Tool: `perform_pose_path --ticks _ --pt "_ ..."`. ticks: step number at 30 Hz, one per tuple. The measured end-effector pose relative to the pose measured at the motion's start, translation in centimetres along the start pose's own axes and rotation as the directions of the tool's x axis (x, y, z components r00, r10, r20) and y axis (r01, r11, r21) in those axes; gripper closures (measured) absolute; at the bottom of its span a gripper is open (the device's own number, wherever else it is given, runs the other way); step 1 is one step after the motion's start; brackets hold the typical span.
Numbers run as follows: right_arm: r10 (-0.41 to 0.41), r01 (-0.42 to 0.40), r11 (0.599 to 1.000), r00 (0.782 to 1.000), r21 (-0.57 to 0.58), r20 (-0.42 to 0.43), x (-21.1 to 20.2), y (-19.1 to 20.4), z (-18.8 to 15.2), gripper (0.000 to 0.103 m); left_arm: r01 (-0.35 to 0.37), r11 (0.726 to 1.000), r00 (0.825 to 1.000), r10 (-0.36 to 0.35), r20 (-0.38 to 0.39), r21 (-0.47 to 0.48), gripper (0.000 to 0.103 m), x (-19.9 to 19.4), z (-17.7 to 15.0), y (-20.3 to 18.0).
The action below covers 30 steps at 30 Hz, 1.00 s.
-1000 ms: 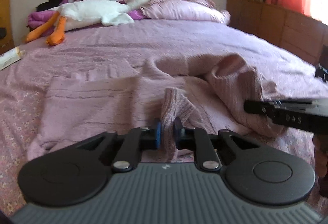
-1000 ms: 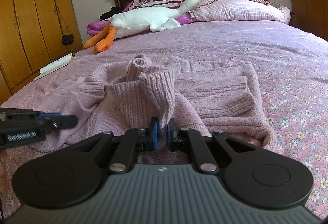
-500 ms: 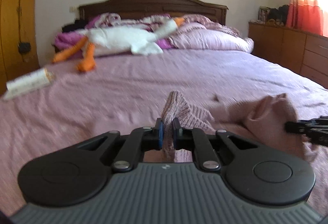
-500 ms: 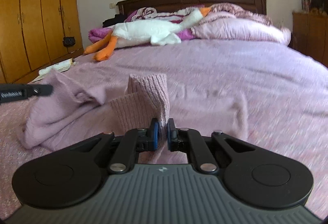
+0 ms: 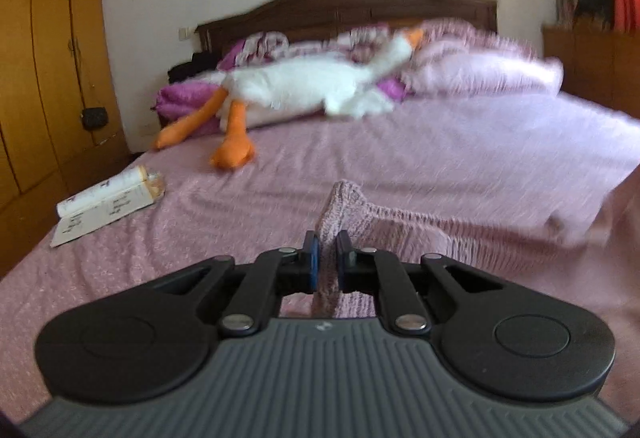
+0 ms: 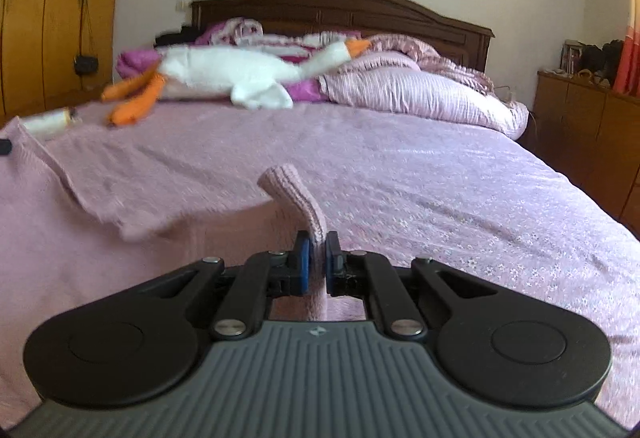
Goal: Fold small clothes
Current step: 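Pull the held knit back with both grippers, unfolding the cardigan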
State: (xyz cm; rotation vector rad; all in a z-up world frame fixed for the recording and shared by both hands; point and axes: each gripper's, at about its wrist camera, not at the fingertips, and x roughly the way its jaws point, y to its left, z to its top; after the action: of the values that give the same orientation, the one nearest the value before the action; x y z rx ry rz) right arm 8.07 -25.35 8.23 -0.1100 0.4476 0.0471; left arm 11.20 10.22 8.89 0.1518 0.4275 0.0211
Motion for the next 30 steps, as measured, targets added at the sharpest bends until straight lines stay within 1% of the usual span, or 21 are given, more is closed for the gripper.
perform_pose_path --ticks 4,5,7,9,11,12,13,14,15,17,19,22,25,28,30 --pt "-0.002 0.002 1.0 0.996 -0.005 -0.091 3.8 -0.5 -1.0 0.096 -0.037 0.998 0.995 0.041 -0.091 0.051 0.092 3.3 -2.3 -0.2" --pt "0.013 -0.011 1.0 0.992 0.015 -0.122 5.0 -0.8 -1.4 0.096 -0.041 0.998 0.992 0.046 -0.114 0.05 0.092 3.9 -2.9 -0.1" --pt "0.039 -0.032 0.998 0.988 0.047 -0.147 6.4 -1.4 -1.9 0.095 -0.053 0.998 0.986 0.057 -0.156 0.031 0.09 5.0 -4.0 0.3" --pt "0.033 -0.022 0.998 0.984 0.062 -0.175 7.7 -2.0 -2.0 0.094 -0.054 0.998 0.983 0.056 -0.173 0.017 0.089 5.4 -4.6 0.6" --pt "0.043 -0.022 0.993 0.981 0.113 -0.192 8.7 -3.0 -1.8 0.091 -0.048 0.999 0.985 0.048 -0.167 0.006 0.088 5.2 -4.5 0.9" --pt "0.05 -0.02 0.989 0.979 0.149 -0.198 8.9 -3.6 -1.7 0.087 -0.042 0.999 0.985 0.041 -0.169 0.002 0.086 5.1 -4.4 1.1" --pt "0.052 -0.015 0.983 0.978 0.183 -0.201 9.0 -4.1 -1.5 0.078 -0.041 0.999 0.984 0.039 -0.175 -0.006 0.084 5.1 -4.4 1.3" --pt "0.05 -0.009 0.979 0.979 0.203 -0.2 9.0 -4.6 -1.4 0.073 -0.039 0.999 0.983 0.035 -0.18 -0.02 0.078 4.9 -4.3 1.5" --pt "0.043 0.001 0.975 0.98 0.222 -0.193 8.9 -5.0 -1.2 0.063 -0.039 0.999 0.983 0.032 -0.182 -0.035 0.073 4.7 -4.2 1.7" --pt "0.042 0.003 0.97 0.983 0.243 -0.181 8.2 -5.4 -1.1 0.062 -0.036 0.997 0.983 0.023 -0.183 -0.068 0.068 4.3 -3.9 2.3" --pt "0.07 -0.027 0.966 0.984 0.257 -0.161 7.2 -5.3 -0.8 0.062 -0.02 0.996 0.984 0.003 -0.176 -0.091 0.068 3.5 -3.6 2.7" --pt "0.12 -0.087 0.968 0.984 0.235 -0.132 5.4 -4.1 -0.7 0.062 0.004 0.994 0.988 -0.02 -0.152 -0.105 0.068 1.8 -3.0 2.8" --pt "0.198 -0.17 0.966 0.97 0.194 -0.138 4.3 -2.4 -0.8 0.062 0.055 0.989 0.989 -0.073 -0.129 -0.137 0.066 0.0 -2.6 2.7" --pt "0.257 -0.236 0.962 0.952 0.135 -0.167 4.4 -0.4 -1.2 0.062 0.138 0.979 0.981 -0.156 -0.114 -0.153 0.066 -1.0 -2.4 1.7" --pt "0.243 -0.231 0.969 0.95 0.083 -0.198 5.2 1.0 -1.5 0.062 0.194 0.969 0.97 -0.214 -0.12 -0.154 0.066 -0.9 -2.5 0.9"
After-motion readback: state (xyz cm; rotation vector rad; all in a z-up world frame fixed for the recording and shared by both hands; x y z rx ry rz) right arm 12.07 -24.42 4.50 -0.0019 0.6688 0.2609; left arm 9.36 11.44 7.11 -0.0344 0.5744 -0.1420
